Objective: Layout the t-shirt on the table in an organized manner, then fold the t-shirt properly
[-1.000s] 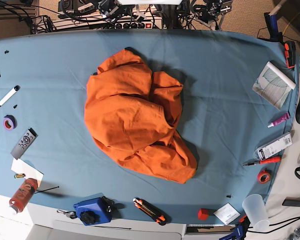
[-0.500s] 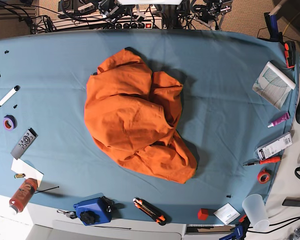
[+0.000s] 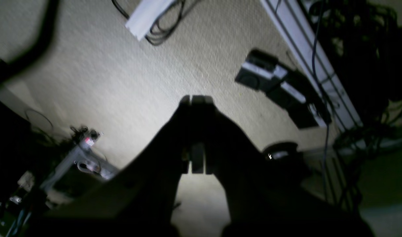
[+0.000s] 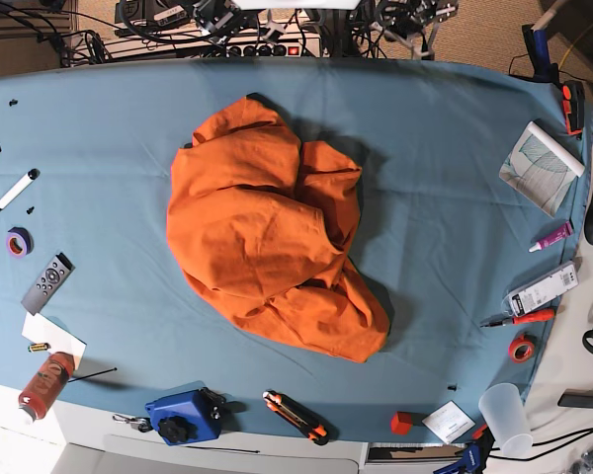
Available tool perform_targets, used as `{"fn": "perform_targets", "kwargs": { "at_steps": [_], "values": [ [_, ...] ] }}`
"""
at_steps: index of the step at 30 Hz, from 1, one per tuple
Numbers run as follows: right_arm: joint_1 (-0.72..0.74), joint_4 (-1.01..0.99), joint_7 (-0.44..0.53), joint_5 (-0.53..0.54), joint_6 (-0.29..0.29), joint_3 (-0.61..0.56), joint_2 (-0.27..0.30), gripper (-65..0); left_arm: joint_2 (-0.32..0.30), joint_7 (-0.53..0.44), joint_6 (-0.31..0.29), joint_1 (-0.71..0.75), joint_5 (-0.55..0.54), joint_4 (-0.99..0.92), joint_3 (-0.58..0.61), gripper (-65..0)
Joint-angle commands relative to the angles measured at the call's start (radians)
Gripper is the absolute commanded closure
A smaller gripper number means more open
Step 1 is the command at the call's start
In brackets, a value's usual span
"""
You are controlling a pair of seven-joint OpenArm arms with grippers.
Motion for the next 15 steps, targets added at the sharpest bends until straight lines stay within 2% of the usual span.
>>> {"fn": "perform_targets", "kwargs": {
  "at_steps": [1,5,12,15],
  "values": [
    [0.0,0.006,-0.016,0.002,0.006,0.002,0.009,0.0,-0.006,-0.002,-0.007,0.022,-0.003,0.023,0.0,0.0],
    [-0.008,0.034,-0.039,0.068,0.006,0.002,0.054,0.0,-0.031,0.031,-0.007,0.102,-0.003,0.116,0.0,0.0],
    [-0.125,0.286,-0.043,0.19,0.006,0.002,0.202,0.0,-0.089,0.031,-0.004,0.246,0.032,0.291,-0.001,0.0],
    [-0.193,0.408,-0.053,0.236,0.006,0.002,0.258,0.0,-0.085,0.033,0.052,0.311,0.06,0.379,-0.001,0.0]
  ]
}}
